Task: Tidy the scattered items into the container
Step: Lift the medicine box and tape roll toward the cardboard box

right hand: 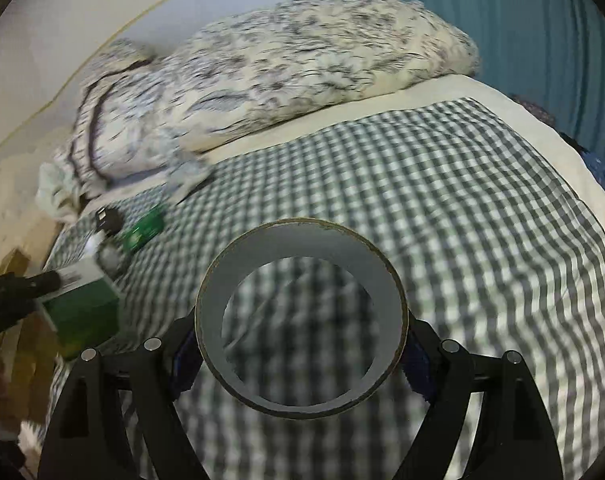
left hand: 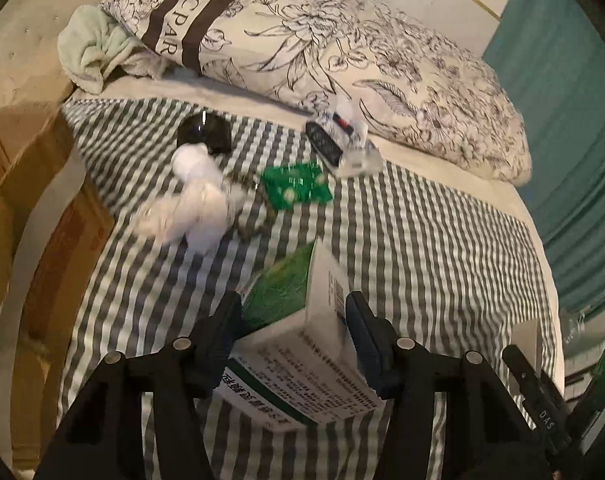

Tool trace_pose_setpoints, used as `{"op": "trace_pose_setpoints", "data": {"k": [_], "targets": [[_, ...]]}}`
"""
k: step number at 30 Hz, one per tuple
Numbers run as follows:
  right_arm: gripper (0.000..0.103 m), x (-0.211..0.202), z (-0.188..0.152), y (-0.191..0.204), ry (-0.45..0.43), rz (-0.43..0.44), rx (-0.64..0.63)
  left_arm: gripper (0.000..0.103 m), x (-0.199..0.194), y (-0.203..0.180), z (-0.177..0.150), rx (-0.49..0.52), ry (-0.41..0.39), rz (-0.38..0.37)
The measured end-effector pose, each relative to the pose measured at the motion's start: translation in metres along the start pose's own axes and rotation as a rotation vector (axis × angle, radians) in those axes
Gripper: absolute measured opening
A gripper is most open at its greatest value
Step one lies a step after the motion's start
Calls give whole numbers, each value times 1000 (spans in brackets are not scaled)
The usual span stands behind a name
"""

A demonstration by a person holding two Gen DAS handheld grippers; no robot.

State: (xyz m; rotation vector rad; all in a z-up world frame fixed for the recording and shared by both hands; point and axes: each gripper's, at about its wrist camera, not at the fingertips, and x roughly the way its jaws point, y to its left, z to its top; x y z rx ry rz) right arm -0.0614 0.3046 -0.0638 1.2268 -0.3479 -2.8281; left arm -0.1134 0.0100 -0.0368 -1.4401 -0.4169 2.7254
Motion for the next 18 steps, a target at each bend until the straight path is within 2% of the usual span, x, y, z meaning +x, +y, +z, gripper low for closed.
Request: {"op": "trace_pose_setpoints", "data": {"k": [1,2,4,9,12,15,16,18], "targets": [[82,-4,-4,6,-2,0,-18,64,-2,2,-6,10,-3,-5],[82,-7,-7,10,-6,-2,-25,76,-2,3,-12,23,7,-4],[82,-10,-11,14,-3,2,-21,88,4,4,-22,53,48,-20],[82,-19,-16,23,0,-6,-16,98,10,-7,-40,147,94,-60],[82,-25,-16,31,0,-9,-31,103,17,-19,-49,256,140,-68],[82,-29,-14,42,-11,-8,-53,103,24,-24,-56,302,112,-51],[82,-29,-13,46,-13,-11,-60,98,23,-25,-59,309,96,-58],[82,-29,-13,52,-11,-18,-70,77,22,-26,-62,321,104,-96]]}}
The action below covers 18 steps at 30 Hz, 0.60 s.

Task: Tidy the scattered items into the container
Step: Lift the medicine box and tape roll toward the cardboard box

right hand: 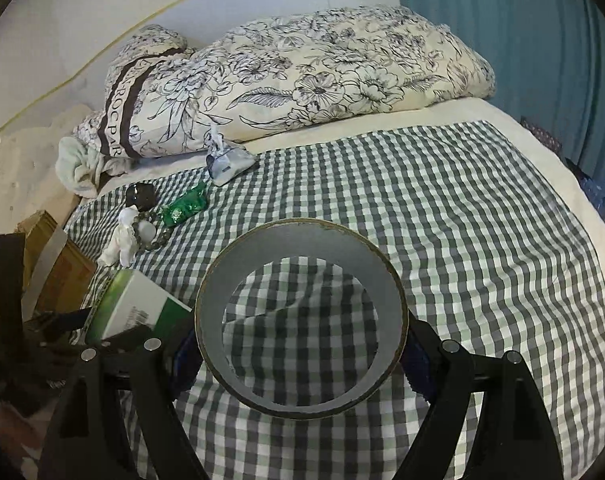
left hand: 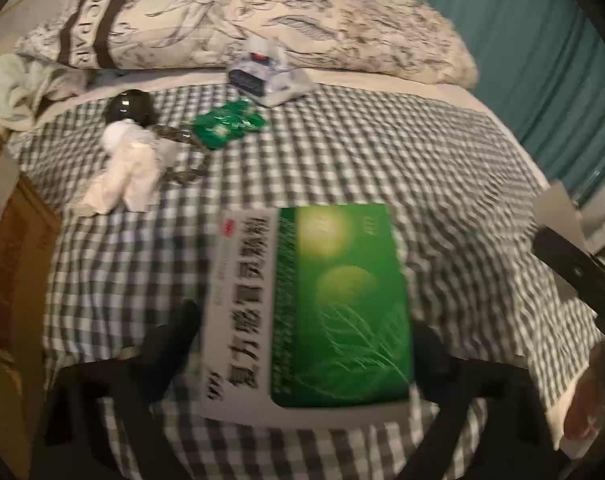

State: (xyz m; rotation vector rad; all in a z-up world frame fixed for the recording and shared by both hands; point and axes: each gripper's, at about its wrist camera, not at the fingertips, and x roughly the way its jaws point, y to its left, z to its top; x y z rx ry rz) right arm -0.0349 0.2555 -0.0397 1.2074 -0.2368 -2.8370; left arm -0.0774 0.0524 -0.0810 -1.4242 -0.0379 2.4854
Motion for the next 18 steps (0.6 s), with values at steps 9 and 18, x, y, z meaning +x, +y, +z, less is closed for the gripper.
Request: {"op": "trace_pose_setpoints", "data": {"k": [9,18], "targets": [[82,-16,0,16,-14,4,-21,76,-37,11,-5,-15,-83,1],[82,-54,4,50,-63,50,-68,76,-96,24,-5,-23,-126,58]]}}
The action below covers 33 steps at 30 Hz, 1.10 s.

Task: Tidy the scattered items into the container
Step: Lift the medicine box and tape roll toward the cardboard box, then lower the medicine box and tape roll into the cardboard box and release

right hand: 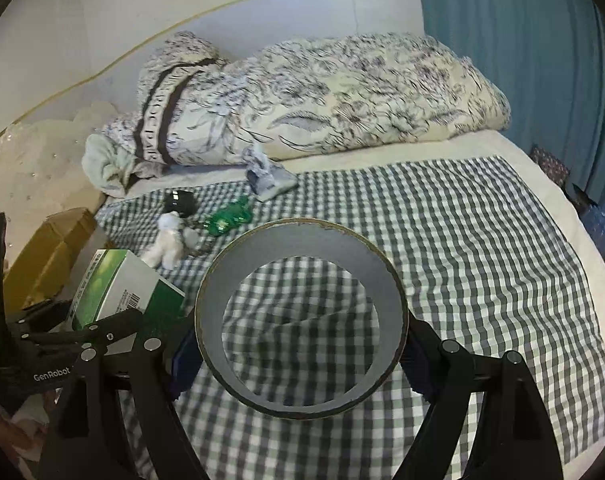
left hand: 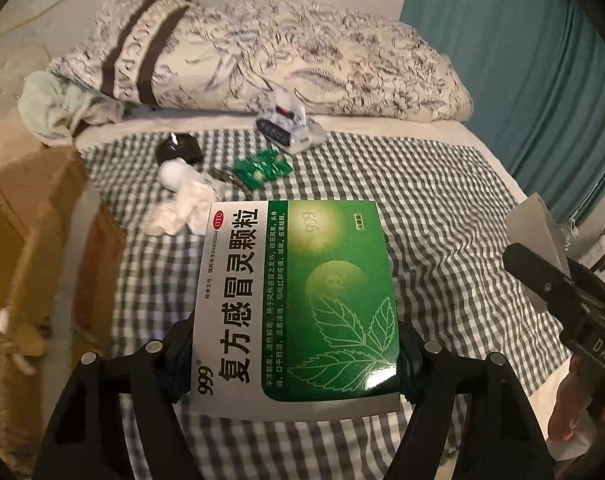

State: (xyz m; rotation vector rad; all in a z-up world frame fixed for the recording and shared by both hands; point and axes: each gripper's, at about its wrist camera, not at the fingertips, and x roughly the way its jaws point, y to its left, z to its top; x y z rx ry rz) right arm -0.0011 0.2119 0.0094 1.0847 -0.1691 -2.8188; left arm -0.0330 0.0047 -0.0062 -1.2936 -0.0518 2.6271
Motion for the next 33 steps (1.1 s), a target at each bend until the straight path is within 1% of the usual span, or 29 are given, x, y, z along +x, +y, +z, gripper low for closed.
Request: {"op": "trace_pose_setpoints", "data": {"k": [4,8,12,15,18,20,24,27,30,33], "targets": [[82,-18,2,21,-21,18,-30,77,-28,7,0,-17,-38,-2],[82,-38,5,47,-52,45,-63,77,-59,17,-1,-25,-85,13],[82,-55,9,81,-86,76,-92,77,-89,39,1,-35,-107,29],[82,-65,13,108,-103,113,-109,77,-111,60,1,-48,-132,58],[82,-72,18,137,-111,149,-125,77,-131,86,0,-79,-142,88],[82,-77,22,159,-116,182,-141,77,-147,106,-2,-104,-164,112],[82,-86,25,198,-133,213,-195,77,-173,141,-9,-163,-200,121],[82,-90,22,222,-134,239,-224,77,-183,161,-17,-191,-210,147],[82,-90,17,244,-121,263,-251,77,-187,182,-27,-229,-201,156],[82,-85,13,260,-106,287,-268,77,-187,198,-34,-245,-189,180]]}}
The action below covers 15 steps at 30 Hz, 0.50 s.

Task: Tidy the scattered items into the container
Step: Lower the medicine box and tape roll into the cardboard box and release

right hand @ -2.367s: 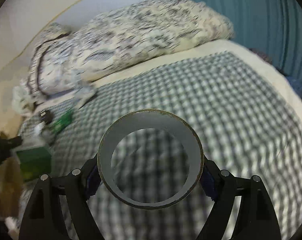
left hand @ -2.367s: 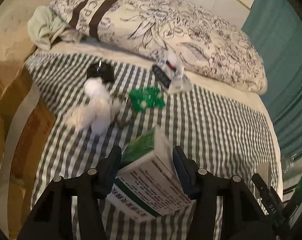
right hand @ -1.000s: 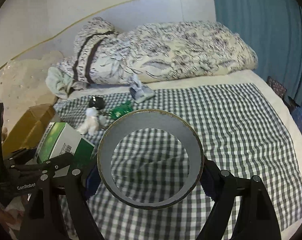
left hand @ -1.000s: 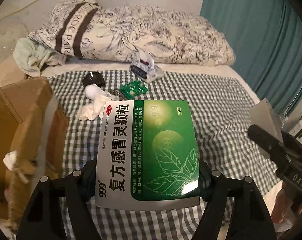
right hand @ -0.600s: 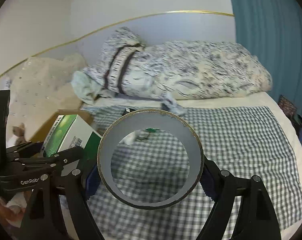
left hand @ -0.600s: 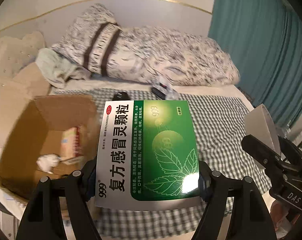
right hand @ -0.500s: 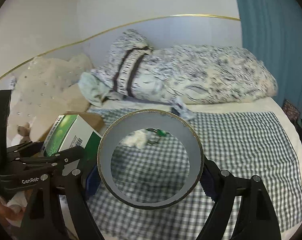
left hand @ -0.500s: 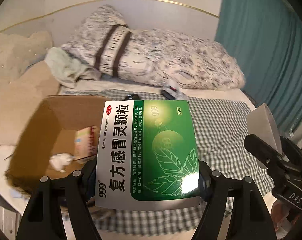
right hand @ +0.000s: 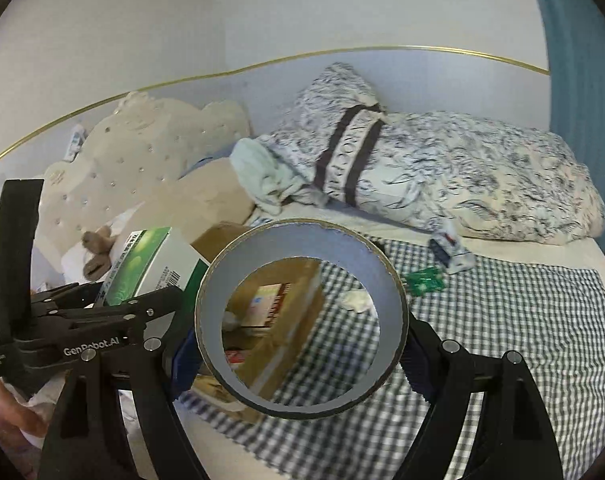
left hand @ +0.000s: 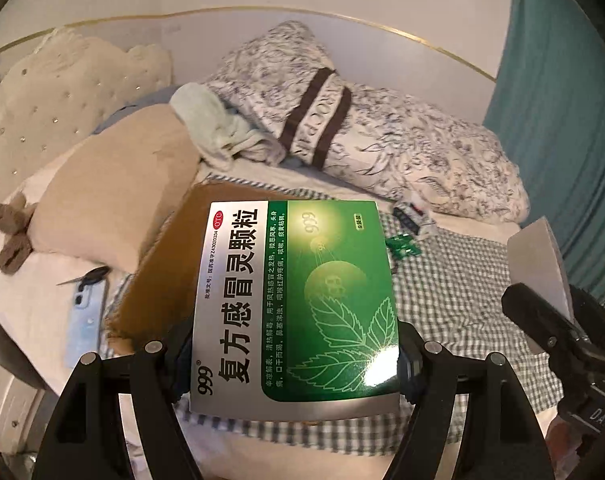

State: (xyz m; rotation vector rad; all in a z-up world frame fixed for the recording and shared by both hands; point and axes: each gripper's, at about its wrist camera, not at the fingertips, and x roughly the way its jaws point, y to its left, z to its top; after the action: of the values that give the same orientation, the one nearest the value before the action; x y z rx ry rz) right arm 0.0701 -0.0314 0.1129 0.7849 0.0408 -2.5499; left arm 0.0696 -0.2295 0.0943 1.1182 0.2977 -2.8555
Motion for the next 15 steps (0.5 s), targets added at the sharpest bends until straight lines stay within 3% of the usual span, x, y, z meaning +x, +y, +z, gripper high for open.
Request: {"op": "trace_pose_setpoints", "data": {"k": [7,15], "targets": [[82,40,8,21,36,80,-2,77,14,31,-4,-31,28,77],[82,114,15,26,120,189,42,78,42,39,5,-68,46,87]]}}
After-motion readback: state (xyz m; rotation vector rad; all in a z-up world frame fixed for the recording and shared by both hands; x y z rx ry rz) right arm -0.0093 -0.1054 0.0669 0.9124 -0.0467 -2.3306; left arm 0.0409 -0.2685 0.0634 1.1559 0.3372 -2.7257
